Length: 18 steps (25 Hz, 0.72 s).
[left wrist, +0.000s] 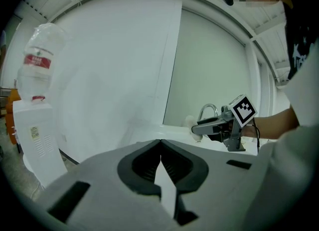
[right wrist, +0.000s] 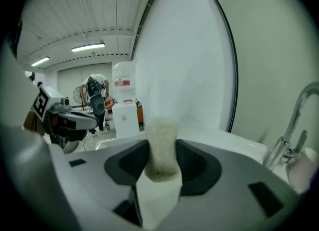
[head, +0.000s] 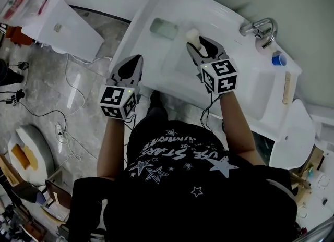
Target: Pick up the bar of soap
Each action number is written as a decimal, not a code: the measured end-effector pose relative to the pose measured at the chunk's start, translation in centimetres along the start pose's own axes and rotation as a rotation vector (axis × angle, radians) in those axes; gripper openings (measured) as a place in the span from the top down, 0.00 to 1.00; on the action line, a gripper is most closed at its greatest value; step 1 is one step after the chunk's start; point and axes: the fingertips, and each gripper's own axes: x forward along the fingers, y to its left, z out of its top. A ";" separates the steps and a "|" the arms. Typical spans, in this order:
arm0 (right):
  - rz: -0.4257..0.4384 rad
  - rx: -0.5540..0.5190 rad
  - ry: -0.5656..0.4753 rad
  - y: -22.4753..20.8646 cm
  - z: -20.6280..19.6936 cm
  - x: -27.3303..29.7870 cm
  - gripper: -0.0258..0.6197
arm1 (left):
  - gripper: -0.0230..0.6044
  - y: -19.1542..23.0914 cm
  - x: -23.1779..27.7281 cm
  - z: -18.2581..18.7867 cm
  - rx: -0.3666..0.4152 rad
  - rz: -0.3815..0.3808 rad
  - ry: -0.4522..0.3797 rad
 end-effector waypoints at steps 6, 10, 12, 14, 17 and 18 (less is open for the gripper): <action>-0.002 0.020 -0.032 0.1 -2.2 -5.6 0.68 | 0.95 -4.9 -2.1 -0.8 0.021 0.009 -0.019; 0.005 0.003 -0.046 0.6 -3.6 -9.2 0.68 | 0.95 -8.2 -3.9 -1.7 0.022 0.022 -0.032; 0.008 -0.010 -0.050 1.0 -4.5 -11.0 0.68 | 0.95 -9.9 -4.8 -2.3 0.014 0.029 -0.036; 0.009 -0.018 -0.050 1.2 -5.3 -12.7 0.68 | 0.95 -11.6 -5.8 -3.0 0.010 0.032 -0.035; 0.014 -0.015 -0.048 1.7 -6.7 -14.9 0.68 | 0.95 -14.1 -7.3 -4.2 0.011 0.037 -0.029; 0.017 -0.013 -0.047 1.8 -7.2 -15.5 0.68 | 0.95 -14.8 -7.7 -4.5 0.011 0.041 -0.027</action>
